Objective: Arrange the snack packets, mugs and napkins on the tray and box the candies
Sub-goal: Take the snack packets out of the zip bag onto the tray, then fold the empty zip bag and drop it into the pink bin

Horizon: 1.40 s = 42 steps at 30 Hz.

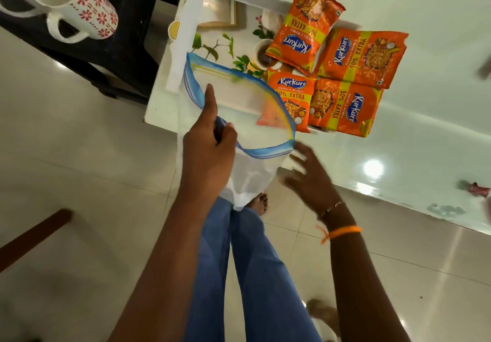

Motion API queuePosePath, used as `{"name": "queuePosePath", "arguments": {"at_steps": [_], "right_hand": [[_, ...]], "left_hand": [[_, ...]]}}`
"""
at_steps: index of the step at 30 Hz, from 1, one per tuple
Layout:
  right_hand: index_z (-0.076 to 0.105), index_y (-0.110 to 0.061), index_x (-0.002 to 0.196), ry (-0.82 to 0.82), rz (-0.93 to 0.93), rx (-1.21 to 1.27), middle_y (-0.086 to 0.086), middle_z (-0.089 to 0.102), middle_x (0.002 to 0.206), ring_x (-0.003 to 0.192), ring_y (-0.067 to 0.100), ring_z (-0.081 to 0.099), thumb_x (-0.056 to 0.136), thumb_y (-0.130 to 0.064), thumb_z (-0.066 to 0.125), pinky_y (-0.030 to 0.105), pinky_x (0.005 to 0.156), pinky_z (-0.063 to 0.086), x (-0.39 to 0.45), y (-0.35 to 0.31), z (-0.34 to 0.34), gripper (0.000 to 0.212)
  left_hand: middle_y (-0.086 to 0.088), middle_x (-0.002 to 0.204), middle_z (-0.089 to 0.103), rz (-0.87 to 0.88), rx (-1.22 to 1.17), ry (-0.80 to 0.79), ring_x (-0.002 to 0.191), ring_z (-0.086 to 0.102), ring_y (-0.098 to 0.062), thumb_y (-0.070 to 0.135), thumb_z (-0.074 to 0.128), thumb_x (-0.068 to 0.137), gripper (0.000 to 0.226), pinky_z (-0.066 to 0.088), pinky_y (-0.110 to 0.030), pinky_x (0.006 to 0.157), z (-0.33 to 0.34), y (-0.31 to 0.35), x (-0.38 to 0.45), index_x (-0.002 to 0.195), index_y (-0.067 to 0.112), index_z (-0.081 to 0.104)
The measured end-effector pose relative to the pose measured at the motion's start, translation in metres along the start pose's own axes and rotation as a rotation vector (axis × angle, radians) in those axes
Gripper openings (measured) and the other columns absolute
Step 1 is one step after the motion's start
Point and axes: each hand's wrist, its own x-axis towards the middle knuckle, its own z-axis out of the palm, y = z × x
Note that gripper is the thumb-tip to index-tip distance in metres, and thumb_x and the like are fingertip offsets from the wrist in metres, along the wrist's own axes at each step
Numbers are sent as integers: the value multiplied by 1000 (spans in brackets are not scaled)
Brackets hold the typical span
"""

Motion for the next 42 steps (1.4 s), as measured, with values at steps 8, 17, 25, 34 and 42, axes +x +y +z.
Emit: {"name": "queuePosePath", "arguments": {"at_steps": [8,17,25,34,42], "right_hand": [[61,11,102,229,20,151,26,66,107,95,27,66,87,2,52,19,85,48,24,-11,45,19],[56,-18,81,-254,-50,459,-8,73,71,77,5,69,88,-15,44,24,72,57,25,-49,-22,15],[34,-20,98,350,-53,373,5,53,69,54,6,59,85,14,42,22,51,55,24,-44,-33,37],[42,-20,133,239,-189,-305,2,42,110,93,12,45,67,-26,78,-1,75,38,-4,-45,-47,75],[67,-5,70,623,-320,-596,-15,38,67,83,32,43,66,-16,77,25,68,26,-37,-40,-68,15]], "left_hand": [[6,79,55,6,-339,-89,75,57,-7,19,51,90,77,50,-25,83,-5,-6,6,147,21,-2],[-1,155,26,-669,-233,-412,141,25,-21,77,63,44,120,14,-43,116,-41,-74,42,145,27,23],[11,59,71,-242,-422,-172,57,60,2,14,39,97,29,43,-16,63,-28,-55,41,123,17,50],[9,92,48,-34,-162,-351,78,55,1,-10,57,80,69,45,-8,73,-37,-42,35,134,31,42],[-19,100,61,216,411,-132,86,56,-21,14,72,76,23,44,-27,77,-12,-3,39,97,7,69]]}}
